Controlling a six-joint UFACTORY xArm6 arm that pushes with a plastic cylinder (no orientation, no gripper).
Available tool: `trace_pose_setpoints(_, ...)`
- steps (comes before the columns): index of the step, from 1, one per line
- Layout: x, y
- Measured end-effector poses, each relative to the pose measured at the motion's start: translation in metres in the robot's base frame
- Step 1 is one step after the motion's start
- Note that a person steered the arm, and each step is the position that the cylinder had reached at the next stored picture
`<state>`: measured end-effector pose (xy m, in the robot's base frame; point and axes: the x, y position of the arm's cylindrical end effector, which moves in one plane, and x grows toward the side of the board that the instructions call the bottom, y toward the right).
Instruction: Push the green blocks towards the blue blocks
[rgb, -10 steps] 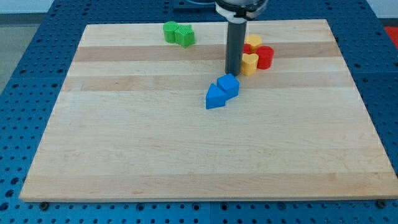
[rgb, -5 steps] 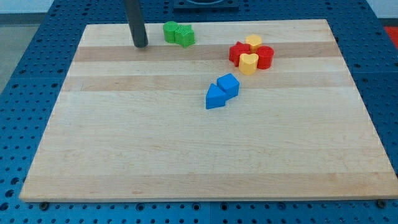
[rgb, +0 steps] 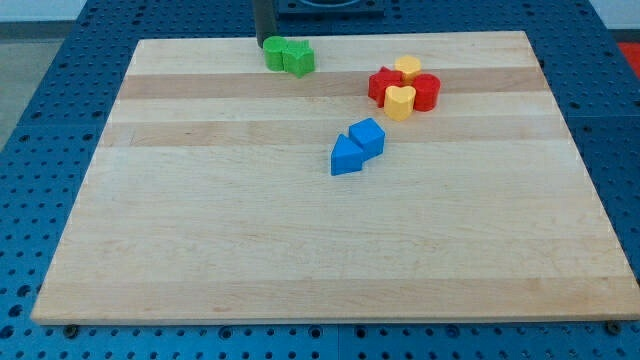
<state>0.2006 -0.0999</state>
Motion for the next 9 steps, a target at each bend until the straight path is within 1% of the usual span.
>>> trace_pose_setpoints(2, 0.002, -0.02)
trace_pose_setpoints(4, 0.01, -0.02)
trace_pose_setpoints(5, 0.03, -0.02)
trace_pose_setpoints(6, 0.036, -0.02)
trace_pose_setpoints(8, 0.033, -0.01)
trace_pose_setpoints(9, 0.017, -0.009)
